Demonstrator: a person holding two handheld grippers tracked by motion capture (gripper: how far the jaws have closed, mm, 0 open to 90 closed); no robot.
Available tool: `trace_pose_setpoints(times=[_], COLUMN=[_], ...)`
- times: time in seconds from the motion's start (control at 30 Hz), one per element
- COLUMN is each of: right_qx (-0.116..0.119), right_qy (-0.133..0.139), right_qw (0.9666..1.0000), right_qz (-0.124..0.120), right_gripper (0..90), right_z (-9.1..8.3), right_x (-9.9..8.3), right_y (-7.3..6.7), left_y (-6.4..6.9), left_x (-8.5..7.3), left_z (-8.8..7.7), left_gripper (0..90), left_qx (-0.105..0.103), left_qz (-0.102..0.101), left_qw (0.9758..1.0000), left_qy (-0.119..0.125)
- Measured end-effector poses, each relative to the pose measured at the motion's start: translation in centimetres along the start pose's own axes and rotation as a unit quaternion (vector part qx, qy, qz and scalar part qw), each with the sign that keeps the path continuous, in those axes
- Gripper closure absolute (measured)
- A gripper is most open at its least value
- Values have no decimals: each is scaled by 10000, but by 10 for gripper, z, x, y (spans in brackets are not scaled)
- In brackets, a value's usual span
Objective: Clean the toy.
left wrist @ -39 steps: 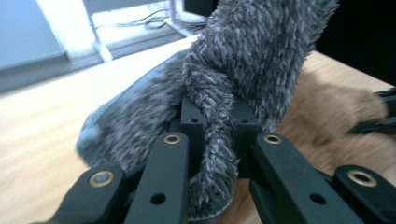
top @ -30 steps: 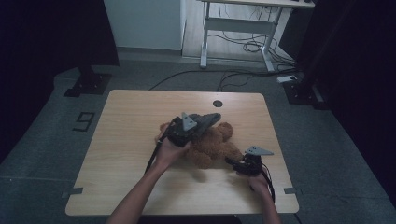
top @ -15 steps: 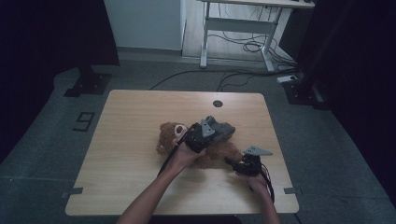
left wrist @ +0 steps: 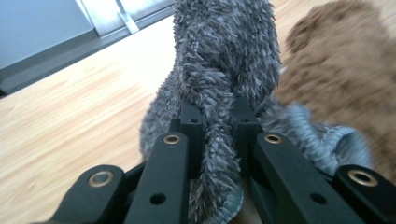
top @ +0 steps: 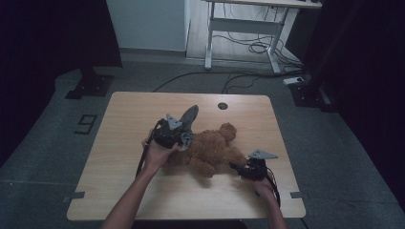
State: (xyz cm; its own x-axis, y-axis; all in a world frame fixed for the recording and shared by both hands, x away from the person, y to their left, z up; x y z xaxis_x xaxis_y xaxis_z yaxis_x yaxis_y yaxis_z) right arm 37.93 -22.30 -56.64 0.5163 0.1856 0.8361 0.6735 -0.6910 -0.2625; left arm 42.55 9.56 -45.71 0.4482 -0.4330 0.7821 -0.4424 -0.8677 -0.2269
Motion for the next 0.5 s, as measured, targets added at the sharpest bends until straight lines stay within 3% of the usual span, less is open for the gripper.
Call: trace_pose_setpoints(times=[0.1,0.17,0.23,0.37,0.43,0.5], right_qx=[-21,-13,4,27,35,38], right_qy=[-18,-6,-15,-33,-35,-40], right_qw=[10000,10000,10000,10000,10000,10000], right_qz=[-9,8,-1,-6,-5,-8], right_gripper=[586,586,586,586,586,586], right_z=[0,0,0,1,1,1], right_x=[0,0,0,-1,-1,-1], right_y=[0,-1,-1,-2,-3,-3], left_y=[-14,-24,-29,-38,-43,-44], left_x=[-16,-32,-45,-65,-78,-90], left_z=[-2,-2,-2,-2,2,7], left_gripper=[802,802,802,802,802,802], left_qx=[120,37,7,166,106,74], left_qz=[-93,-329,-451,-563,-726,-762], left_qw=[9998,9992,9987,9976,9962,9952], left_qy=[-136,-223,-245,-369,-470,-605])
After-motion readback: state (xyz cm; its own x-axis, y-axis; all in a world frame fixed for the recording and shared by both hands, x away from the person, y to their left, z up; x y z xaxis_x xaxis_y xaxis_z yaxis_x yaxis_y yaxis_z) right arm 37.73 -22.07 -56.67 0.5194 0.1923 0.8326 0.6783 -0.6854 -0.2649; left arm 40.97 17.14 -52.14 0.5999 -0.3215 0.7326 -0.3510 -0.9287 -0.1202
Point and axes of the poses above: each handheld gripper's, and its own axes: z roughly forward along the jaws, x roughly out of its top, y roughly to its right, the point moved 3 cm from there along z, roughly forward along the jaws, and after that the axes turned 6 degrees about x, right-handed, at the moved point
